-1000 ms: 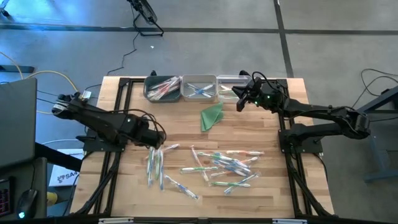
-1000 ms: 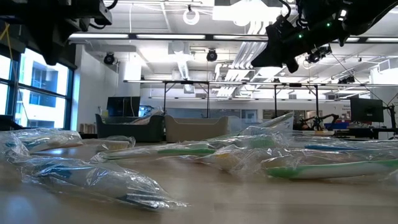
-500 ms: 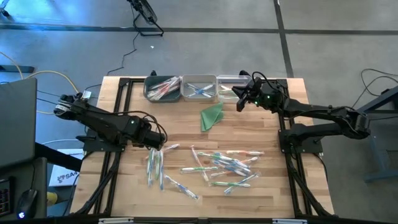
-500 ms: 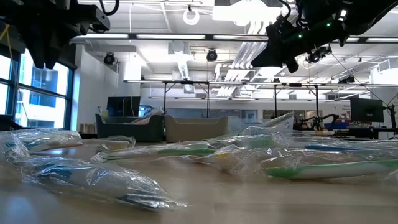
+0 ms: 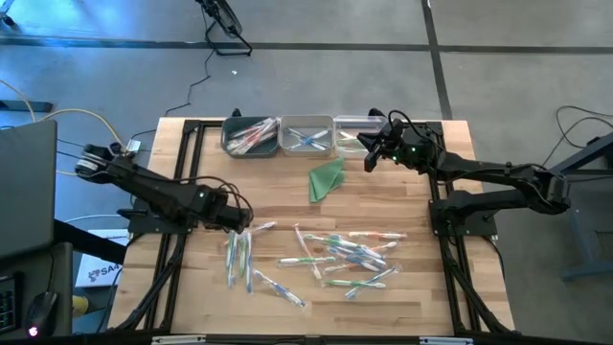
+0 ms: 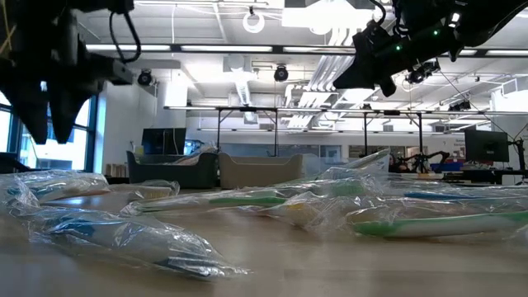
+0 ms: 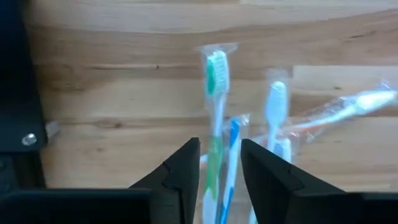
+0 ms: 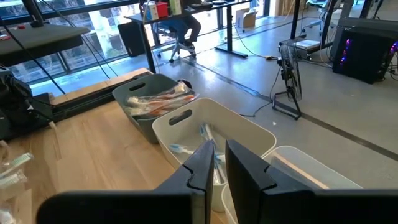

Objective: Pick & Place Toothbrushes
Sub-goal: Put the green toothbrush into the transparent bin

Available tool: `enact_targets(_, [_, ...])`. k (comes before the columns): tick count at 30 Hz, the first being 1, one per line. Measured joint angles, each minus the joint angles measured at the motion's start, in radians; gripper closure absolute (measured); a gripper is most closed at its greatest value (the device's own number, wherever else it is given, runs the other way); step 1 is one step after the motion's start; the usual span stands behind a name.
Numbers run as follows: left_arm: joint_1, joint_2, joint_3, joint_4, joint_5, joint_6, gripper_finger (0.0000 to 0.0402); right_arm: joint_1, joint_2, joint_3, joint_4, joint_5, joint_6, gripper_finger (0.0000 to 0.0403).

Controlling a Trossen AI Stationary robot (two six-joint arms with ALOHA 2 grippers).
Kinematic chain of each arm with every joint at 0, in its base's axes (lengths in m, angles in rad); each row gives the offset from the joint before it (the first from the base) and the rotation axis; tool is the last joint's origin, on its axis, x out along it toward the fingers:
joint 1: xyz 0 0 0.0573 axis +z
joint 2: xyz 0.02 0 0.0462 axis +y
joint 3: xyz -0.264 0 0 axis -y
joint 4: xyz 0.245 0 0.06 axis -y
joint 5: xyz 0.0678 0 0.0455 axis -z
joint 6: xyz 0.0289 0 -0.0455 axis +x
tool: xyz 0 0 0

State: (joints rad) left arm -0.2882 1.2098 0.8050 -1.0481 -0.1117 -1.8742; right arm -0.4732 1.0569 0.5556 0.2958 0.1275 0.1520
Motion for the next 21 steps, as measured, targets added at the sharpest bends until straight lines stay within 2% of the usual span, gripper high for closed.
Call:
enact_targets(6, [0.000, -0.039, -0.085, 0.034, -0.034, -0.019, 0.0282, 0.000, 0.000, 0.000, 0.000, 0.000, 0.000, 0.0369])
enact_targets(10, [0.000, -0.065, -0.115, 0.081, -0.097, -0.037, 0.0261, 0.000, 0.000, 0.000, 0.000, 0.000, 0.000, 0.0369])
enact_targets(15, [0.000, -0.071, -0.150, 0.124, -0.108, -0.040, 0.0229, 0.000, 0.000, 0.000, 0.008, 0.000, 0.000, 0.0369])
enact_targets(21, [0.000, -0.067, -0.203, 0.179, -0.145, -0.068, 0.0220, 0.000, 0.000, 0.000, 0.009, 0.000, 0.000, 0.0369])
